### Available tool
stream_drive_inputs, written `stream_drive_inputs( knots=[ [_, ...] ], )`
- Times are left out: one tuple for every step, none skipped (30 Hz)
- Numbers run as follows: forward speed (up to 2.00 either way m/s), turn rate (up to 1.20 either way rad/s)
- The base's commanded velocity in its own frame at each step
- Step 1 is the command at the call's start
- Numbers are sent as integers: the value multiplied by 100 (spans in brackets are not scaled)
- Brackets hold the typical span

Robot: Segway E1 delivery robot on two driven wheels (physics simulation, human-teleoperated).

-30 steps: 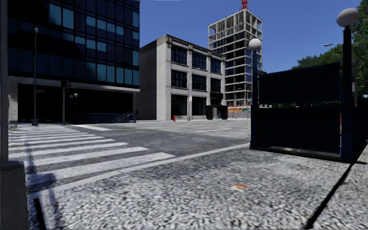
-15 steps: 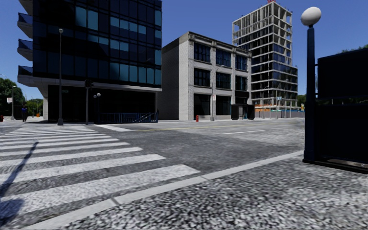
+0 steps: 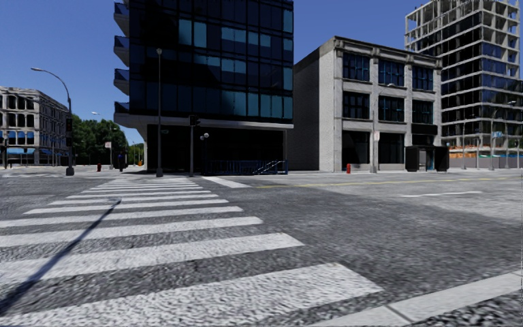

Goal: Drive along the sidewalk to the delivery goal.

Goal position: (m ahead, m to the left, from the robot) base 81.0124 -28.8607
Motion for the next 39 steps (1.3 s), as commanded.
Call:
stream_drive_inputs(
  knots=[
    [157,63],
    [157,63],
    [157,63],
    [157,63],
    [157,58],
    [157,50],
    [157,50],
    [157,48],
    [157,47],
    [157,47],
    [157,47],
    [157,47],
    [157,47],
    [157,47],
    [157,47],
    [157,47],
    [157,47],
    [157,47],
    [157,47],
    [157,46],
    [157,46],
    [157,44],
    [157,40],
    [157,30],
    [157,30],
    [157,0],
    [157,0],
    [157,0],
    [168,0],
    [168,0],
    [200,0],
    [200,0],
    [200,0],
    [200,0],
    [200,0],
    [200,0],
    [200,0],
    [200,0],
    [200,0]
  ],
)
